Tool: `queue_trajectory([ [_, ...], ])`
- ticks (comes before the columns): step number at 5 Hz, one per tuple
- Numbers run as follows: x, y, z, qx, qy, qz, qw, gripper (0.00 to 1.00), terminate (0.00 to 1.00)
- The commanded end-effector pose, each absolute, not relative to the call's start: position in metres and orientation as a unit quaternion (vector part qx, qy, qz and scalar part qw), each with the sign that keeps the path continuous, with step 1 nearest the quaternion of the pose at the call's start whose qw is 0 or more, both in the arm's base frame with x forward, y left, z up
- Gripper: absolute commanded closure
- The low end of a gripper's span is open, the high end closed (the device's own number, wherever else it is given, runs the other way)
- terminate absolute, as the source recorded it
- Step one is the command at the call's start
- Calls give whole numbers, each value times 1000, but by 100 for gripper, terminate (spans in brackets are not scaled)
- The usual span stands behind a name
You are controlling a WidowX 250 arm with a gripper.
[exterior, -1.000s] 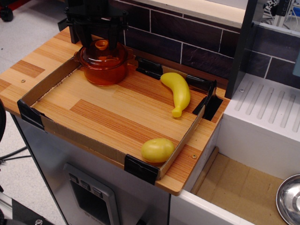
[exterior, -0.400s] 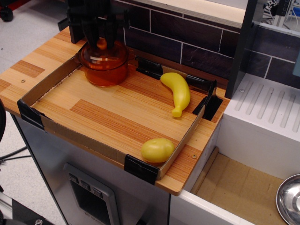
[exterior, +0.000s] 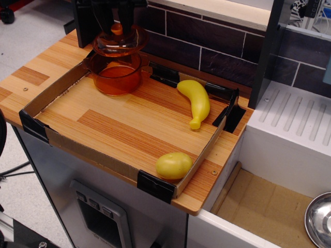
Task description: Take lid off pot
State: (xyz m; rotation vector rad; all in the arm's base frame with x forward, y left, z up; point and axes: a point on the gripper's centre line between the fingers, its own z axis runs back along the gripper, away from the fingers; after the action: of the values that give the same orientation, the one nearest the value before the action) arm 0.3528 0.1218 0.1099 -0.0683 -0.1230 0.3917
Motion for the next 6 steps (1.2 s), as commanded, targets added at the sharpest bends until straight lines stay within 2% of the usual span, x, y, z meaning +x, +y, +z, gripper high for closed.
queue_trajectory([
  [1, 307, 87, 125, -58, -88, 127, 986, 100, 0],
  [2, 288, 73, 105, -58, -65, 112, 990, 100, 0],
  [3, 273, 59, 84, -42, -74, 95, 992, 100, 0],
  [5, 271, 45, 46, -9, -72, 92, 993, 100, 0],
  [6, 273, 45, 42, -3, -70, 97, 993, 100, 0],
])
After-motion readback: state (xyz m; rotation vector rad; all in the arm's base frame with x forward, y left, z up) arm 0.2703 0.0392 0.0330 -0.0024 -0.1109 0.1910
